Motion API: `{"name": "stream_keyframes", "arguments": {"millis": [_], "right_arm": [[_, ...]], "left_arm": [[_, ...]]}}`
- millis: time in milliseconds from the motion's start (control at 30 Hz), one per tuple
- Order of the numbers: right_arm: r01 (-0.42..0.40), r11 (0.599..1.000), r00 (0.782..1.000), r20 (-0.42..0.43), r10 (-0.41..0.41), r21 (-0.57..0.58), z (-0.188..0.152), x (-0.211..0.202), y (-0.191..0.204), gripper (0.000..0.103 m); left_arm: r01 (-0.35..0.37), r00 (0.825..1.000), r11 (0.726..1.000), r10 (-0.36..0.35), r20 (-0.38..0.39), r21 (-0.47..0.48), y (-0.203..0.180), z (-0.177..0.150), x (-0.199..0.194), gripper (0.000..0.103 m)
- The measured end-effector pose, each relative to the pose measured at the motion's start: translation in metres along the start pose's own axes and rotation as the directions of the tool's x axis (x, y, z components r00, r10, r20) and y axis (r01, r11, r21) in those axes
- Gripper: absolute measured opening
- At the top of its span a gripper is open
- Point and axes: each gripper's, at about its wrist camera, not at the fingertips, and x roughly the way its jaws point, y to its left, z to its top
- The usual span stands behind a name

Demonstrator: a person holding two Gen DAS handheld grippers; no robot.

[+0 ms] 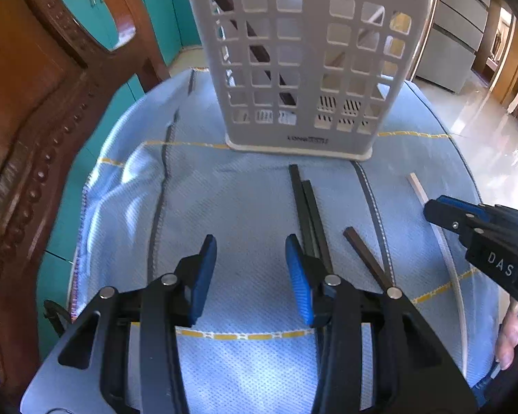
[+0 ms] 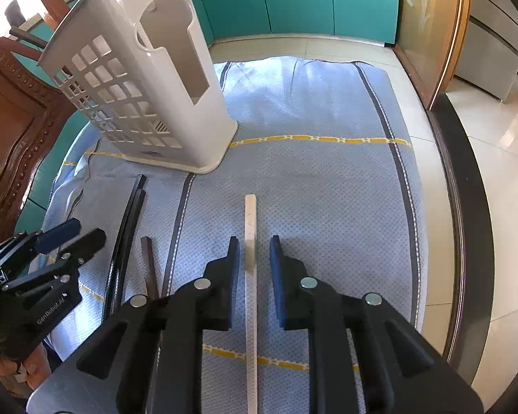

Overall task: Organize utensils
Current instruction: 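Lower both open grippers back toward the chopsticks on the cloth, then position the left gripper over a black chopstick while the right aligns over a cream one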

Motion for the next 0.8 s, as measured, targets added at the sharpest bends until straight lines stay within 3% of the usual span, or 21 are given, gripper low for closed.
{"name": "stream_keyframes", "arguments": {"millis": [400, 800], "right_arm": [[-0.006, 1.000, 1.000, -0.004, 0.006, -0.010, -0.003, -0.002, 0.004, 0.027], [-0.006, 1.000, 1.000, -0.004, 0.006, -0.015, -0.002, -0.002, 0.005, 0.032]], "left_arm": [[0.005, 1.000, 1.000, -0.004, -0.026, 0.020, -0.013, -0.008, 0.009, 0.044], [0.031, 0.999, 1.000, -0.031, -0.029, 0.001, 0.001, -0.005, 0.000, 0.045]]}}
